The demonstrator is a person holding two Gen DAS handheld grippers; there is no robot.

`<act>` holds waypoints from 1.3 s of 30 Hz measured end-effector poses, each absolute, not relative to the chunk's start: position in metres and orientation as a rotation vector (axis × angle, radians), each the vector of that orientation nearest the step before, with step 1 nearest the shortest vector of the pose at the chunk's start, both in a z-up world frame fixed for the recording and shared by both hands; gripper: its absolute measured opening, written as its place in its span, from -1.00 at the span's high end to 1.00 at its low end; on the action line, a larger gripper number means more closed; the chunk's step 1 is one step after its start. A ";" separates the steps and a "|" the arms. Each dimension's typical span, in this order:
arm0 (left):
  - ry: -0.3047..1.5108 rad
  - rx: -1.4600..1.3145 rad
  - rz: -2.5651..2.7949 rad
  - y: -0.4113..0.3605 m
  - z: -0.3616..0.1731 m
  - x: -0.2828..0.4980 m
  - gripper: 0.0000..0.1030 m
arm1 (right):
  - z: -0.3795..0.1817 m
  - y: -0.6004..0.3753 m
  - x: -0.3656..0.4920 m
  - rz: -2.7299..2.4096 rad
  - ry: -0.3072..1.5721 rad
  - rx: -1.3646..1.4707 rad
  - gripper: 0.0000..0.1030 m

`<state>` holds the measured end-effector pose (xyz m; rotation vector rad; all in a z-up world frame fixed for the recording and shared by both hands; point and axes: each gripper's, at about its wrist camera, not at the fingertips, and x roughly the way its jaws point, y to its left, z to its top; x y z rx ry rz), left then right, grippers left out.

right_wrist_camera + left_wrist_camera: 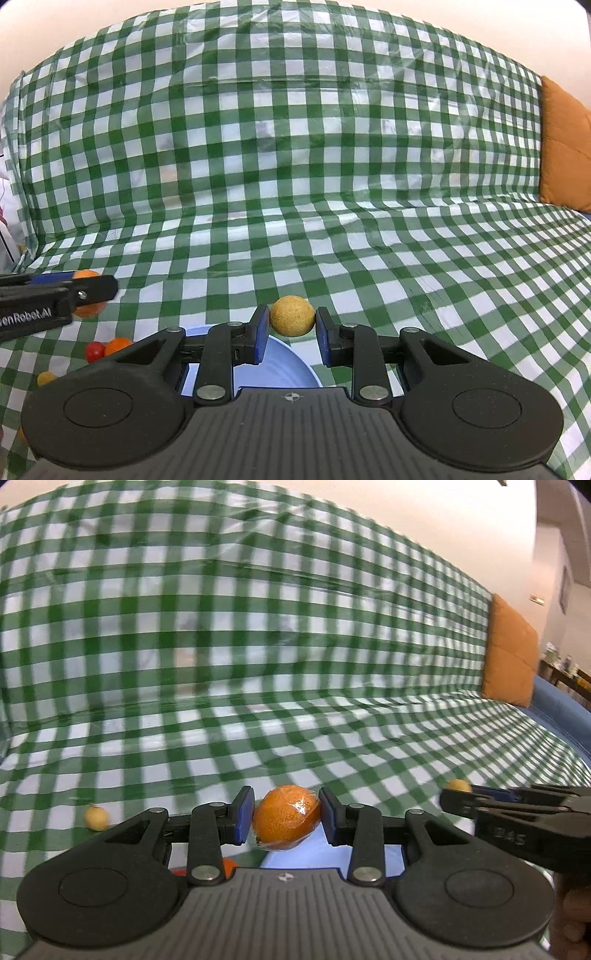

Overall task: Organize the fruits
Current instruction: 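Carry both fruits to the plate and open both tools to release them, then lift both open tools away from the plate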

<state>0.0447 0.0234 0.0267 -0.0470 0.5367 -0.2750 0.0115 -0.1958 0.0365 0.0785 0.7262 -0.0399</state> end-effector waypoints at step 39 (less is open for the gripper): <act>0.535 0.062 -0.405 -0.030 0.014 0.026 0.17 | 0.018 -0.211 0.020 -0.079 0.810 0.106 0.34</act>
